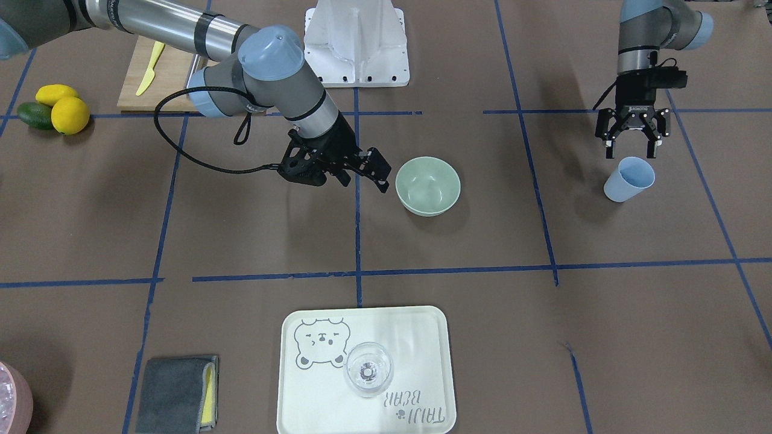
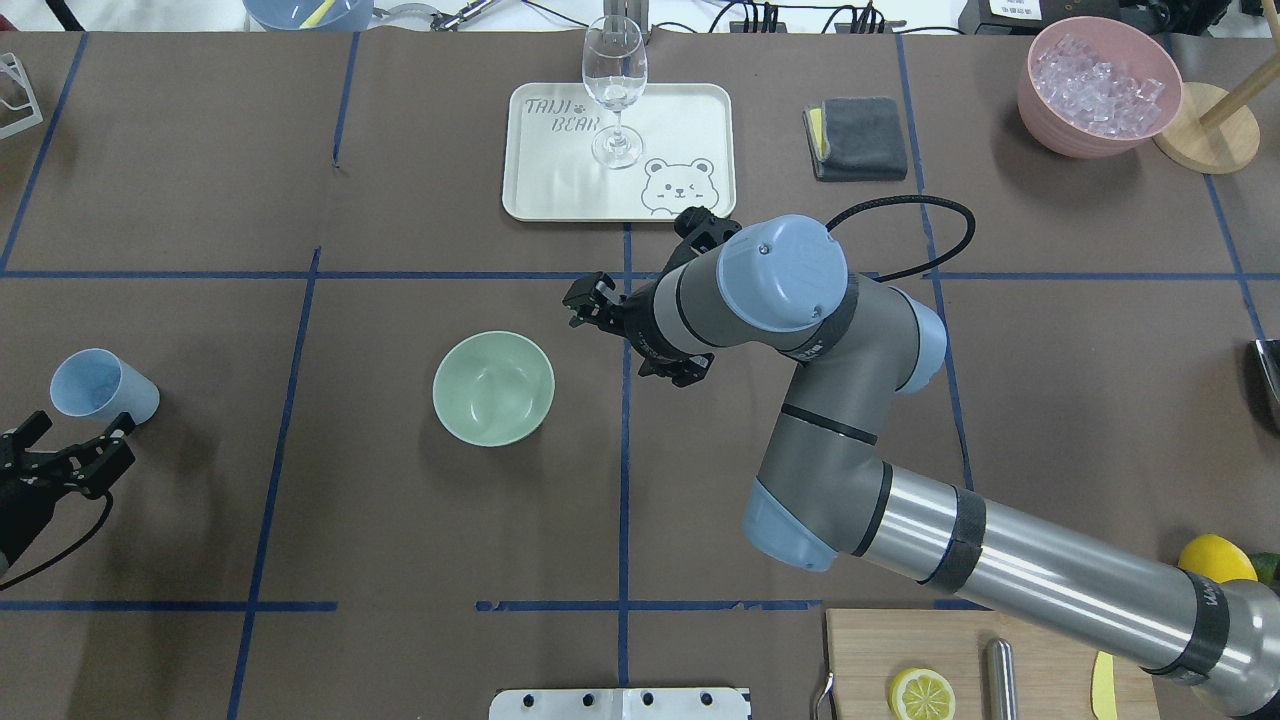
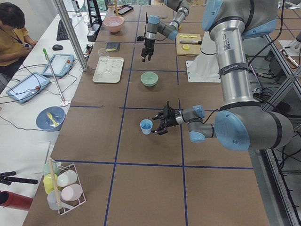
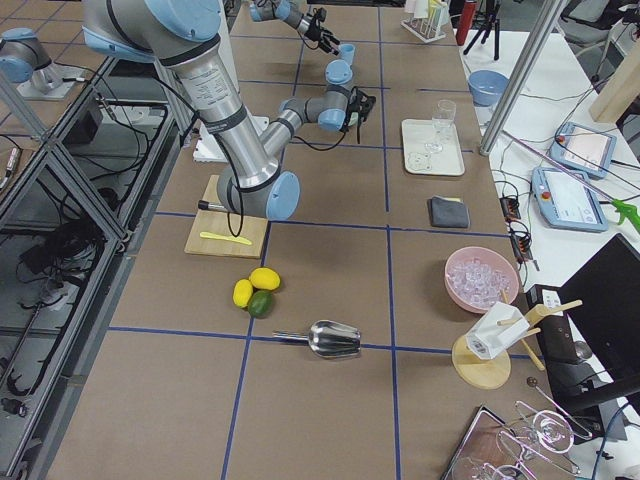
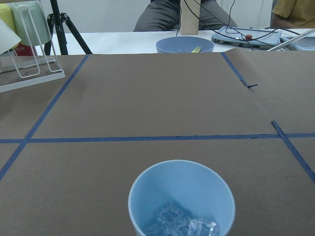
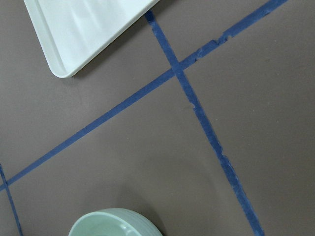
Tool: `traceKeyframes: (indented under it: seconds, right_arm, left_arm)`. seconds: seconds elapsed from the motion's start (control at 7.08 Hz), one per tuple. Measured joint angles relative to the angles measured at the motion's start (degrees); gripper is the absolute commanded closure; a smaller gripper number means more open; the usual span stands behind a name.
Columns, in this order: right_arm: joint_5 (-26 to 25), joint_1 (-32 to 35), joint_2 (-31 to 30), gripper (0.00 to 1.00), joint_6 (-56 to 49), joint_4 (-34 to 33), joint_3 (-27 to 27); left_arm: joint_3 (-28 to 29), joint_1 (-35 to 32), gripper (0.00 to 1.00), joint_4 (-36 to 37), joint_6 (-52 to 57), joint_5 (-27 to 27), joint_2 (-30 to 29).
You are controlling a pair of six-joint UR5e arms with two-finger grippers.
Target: Pour ice into bowl
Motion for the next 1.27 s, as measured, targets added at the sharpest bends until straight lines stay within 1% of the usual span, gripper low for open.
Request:
traceKeyframes:
  seconds: [0.14, 0.42, 0.57, 0.85, 1.27]
  right_arm:
    - [0.0, 0.0, -0.3, 0.00, 0.0, 0.0, 0.3]
    - [0.0, 0.0, -0.7, 0.00, 0.0, -0.2, 1.3]
    - [0.0, 0.0, -0.7, 0.00, 0.0, -0.2, 1.6]
    - [0.0, -0.1, -0.7, 0.00, 0.0, -0.3, 1.7]
    - [0.0, -0.1, -0.6, 0.00, 0.0, -0.3, 1.8]
  left_arm:
    - [1.9, 0.3, 0.01, 0.0, 0.0, 2.7, -1.5]
    - [6.5, 0.4, 0.01, -0.2, 0.1, 10.1, -3.5]
    - [8.5, 0.5, 0.01, -0.3, 0.2, 12.1, -4.6]
    - [11.5, 0.5, 0.01, -0.5, 0.2, 13.1, -7.7]
    - [12.9, 0.2, 0.02, -0.3, 0.6, 13.0, -9.6]
